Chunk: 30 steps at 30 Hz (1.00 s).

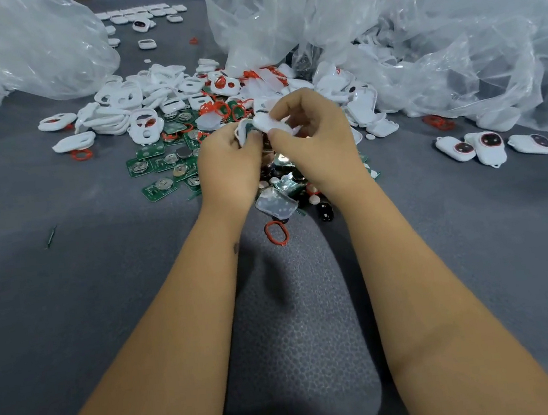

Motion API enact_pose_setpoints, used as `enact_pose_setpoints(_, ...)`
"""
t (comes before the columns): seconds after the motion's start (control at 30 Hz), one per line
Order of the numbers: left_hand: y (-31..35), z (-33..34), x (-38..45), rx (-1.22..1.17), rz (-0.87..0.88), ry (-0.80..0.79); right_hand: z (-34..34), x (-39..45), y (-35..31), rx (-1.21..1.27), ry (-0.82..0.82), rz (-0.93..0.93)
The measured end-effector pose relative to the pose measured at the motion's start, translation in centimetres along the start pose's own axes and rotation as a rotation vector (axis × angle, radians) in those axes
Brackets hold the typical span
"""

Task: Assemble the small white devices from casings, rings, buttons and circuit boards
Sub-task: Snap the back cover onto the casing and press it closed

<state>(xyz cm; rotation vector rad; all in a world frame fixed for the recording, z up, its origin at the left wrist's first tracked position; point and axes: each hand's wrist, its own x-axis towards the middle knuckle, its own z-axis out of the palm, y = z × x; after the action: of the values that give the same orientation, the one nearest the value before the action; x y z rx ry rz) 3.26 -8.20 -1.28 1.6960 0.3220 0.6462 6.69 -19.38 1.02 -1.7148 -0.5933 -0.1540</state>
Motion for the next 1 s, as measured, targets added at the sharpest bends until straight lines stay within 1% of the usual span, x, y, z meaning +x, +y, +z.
enact_pose_setpoints(0.07,0.2,-0.3,0.1,-0.216,-0.103,-0.041,-0.4,0.0,0.0,-0.043,0.006,-0.023)
enact_pose_setpoints(0.13,0.3,-0.5,0.1,-0.345,-0.173,-0.094,-0.5,0.0,0.0,-0.071,-0.02,-0.043)
enact_pose_setpoints(0.2,0.5,-0.7,0.2,-0.419,-0.222,-0.129,-0.3,-0.1,0.0,-0.09,-0.046,-0.072)
enact_pose_setpoints(0.33,0.6,-0.7,0.5,-0.519,-0.342,-0.101,-0.3,0.0,0.3,-0.174,-0.088,-0.133)
enact_pose_setpoints(0.47,0.6,-0.6,0.4,-0.495,-0.381,-0.129,-0.4,-0.1,0.7,-0.28,-0.115,-0.143)
enact_pose_setpoints(0.6,0.6,-0.6,0.4,-0.477,-0.382,-0.168,-0.4,-0.1,0.8,-0.301,-0.114,-0.153)
enact_pose_setpoints(0.67,0.6,-0.7,0.4,-0.476,-0.348,-0.186,-0.5,-0.1,0.9,-0.304,-0.108,-0.145)
enact_pose_setpoints(0.8,0.2,-0.7,0.1,-0.418,-0.223,-0.299,-0.6,0.0,1.3,-0.295,-0.099,-0.13)
enact_pose_setpoints(1.0,0.0,-0.7,0.1,-0.353,-0.203,-0.316,-1.0,0.2,1.5,-0.261,-0.083,-0.104)
